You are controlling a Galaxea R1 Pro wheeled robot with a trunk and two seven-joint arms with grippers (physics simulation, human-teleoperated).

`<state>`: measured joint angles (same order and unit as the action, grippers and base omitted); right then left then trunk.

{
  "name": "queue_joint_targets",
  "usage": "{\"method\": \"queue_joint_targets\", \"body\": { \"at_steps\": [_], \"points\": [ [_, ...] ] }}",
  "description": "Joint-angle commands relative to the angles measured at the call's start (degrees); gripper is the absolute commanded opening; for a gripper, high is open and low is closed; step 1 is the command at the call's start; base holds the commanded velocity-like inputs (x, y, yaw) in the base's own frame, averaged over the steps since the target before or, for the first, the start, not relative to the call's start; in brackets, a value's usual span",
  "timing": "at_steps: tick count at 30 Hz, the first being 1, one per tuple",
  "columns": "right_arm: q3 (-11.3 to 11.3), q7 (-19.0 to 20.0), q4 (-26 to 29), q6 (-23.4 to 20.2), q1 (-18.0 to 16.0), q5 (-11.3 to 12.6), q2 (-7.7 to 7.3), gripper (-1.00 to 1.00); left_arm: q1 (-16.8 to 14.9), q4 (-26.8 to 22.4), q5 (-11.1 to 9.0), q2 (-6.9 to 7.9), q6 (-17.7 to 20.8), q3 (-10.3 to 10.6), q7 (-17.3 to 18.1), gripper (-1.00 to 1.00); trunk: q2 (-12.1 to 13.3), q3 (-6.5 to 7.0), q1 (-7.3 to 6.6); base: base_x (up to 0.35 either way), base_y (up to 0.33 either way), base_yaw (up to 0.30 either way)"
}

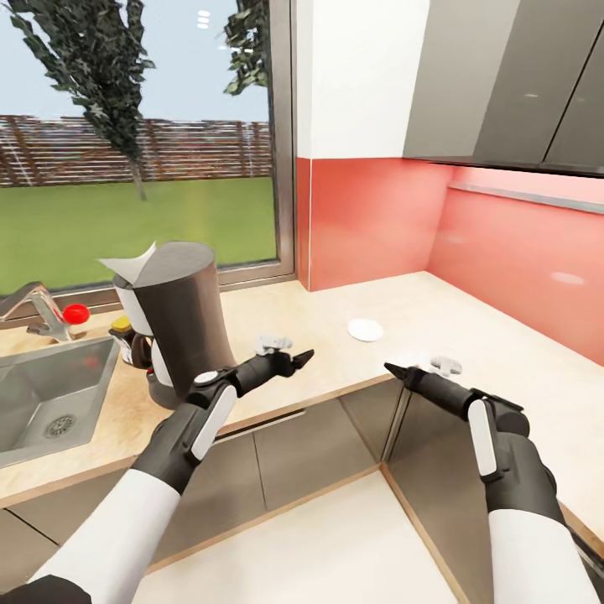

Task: Set up a coffee station on the kitchen countertop: keep the coffee maker on the countertop, move the bottle of coffee from the kitchen shelf to the counter next to the coffee maker, place a paper coffee filter on top of the coffee maker, put the saucer next to the coffee maker with the coffee cup on the saucer, and place the electric kettle next to the coffee maker.

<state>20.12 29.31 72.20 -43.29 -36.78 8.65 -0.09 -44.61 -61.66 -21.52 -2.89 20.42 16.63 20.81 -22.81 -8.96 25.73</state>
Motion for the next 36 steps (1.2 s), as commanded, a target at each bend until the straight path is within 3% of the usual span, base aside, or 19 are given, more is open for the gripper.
{"method": "queue_joint_targets", "body": {
  "at_steps": [1,4,7,16,32,36],
  "points": [
    [0.09,0.00,-0.05,-0.44,-0.06,0.40,0.00,1.00,-0.01,-0.02,-0.60,-0.08,0.51,0.01,-0.65,1.00,-0.11,-0.12,0.05,0.176,0.000,0.000],
    [0.10,-0.05,-0.11,-0.46,-0.08,0.38,0.00,1.00,0.08,0.63,-0.74,-0.23,0.35,0.10,-3.31,1.00,-0.11,-0.12,0.05,0.279,0.000,0.000],
    [0.06,-0.18,-0.19,-0.49,-0.08,0.29,0.00,1.00,0.11,0.72,-0.78,-0.25,0.38,0.09,-3.65,1.00,-0.11,-0.12,0.05,0.330,0.000,0.000],
    [-0.04,-1.37,-0.25,-0.56,-0.07,0.23,0.09,1.00,0.08,2.04,-1.04,-0.27,0.41,0.07,-3.76,1.00,-0.11,-0.12,0.05,0.337,0.000,-0.140],
    [-0.10,-1.69,0.02,-0.62,-0.12,0.48,0.36,1.00,0.77,2.30,-1.30,-0.25,0.27,-0.02,-3.76,1.00,-0.11,-0.12,0.05,0.338,0.000,-0.008],
    [-0.06,-1.63,-0.11,-0.57,-0.12,0.42,0.11,1.00,0.91,2.33,-1.35,-0.26,-2.71,0.02,-3.79,1.00,-0.11,-0.12,0.05,0.264,0.000,0.000]
  ]
}}
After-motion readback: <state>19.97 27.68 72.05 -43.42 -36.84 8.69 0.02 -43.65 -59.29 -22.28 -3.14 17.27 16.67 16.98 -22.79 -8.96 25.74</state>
